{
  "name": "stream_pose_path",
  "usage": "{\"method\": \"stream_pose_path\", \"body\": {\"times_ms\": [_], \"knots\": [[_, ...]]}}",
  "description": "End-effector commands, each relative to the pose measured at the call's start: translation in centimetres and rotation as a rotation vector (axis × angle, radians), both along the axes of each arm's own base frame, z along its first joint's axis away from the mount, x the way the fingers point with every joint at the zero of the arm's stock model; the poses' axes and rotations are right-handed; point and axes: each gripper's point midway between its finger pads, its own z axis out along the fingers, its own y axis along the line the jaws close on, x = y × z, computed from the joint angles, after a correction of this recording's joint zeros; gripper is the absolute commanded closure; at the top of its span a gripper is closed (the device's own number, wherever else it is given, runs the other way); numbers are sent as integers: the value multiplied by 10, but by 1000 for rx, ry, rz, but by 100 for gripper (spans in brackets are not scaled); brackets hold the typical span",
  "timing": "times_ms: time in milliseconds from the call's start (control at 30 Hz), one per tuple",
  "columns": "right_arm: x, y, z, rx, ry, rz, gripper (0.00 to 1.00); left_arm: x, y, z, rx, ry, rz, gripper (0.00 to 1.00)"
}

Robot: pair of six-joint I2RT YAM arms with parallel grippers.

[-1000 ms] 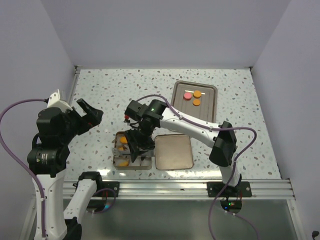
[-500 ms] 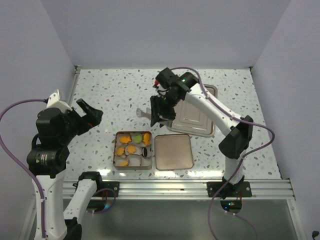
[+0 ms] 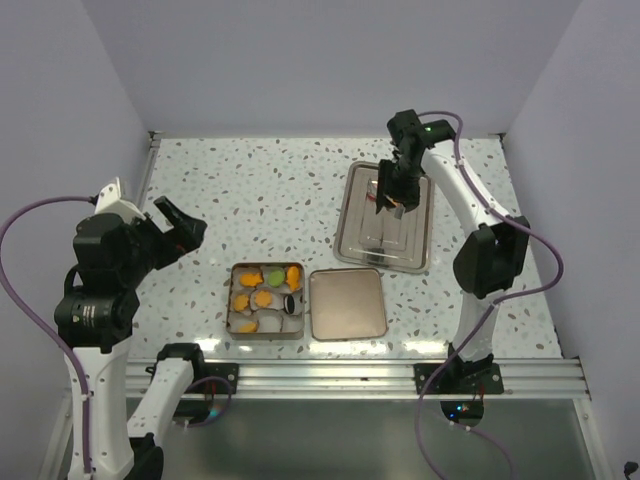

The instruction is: Pack the cookies

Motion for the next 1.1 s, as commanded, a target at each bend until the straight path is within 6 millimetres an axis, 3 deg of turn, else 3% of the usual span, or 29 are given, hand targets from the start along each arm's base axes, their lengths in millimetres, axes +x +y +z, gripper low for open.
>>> {"method": "stream_pose_path", "body": {"times_ms": [0, 233, 600, 900, 1067], "knots": [[-18, -39, -18, -174, 104, 22, 47, 5, -3, 7, 15, -26, -31, 0], [-14, -54, -48, -221, 160, 11, 46, 12, -2, 7, 23, -17, -30, 0], [-3, -53, -68, -170, 203, 4, 47, 31, -2, 11, 19, -14, -28, 0], [-2, -45, -72, -100, 215, 1, 55, 41, -3, 8, 6, -13, -27, 0], [-6, -42, -64, -62, 206, -3, 62, 39, -3, 10, 1, -21, -24, 0]]}}
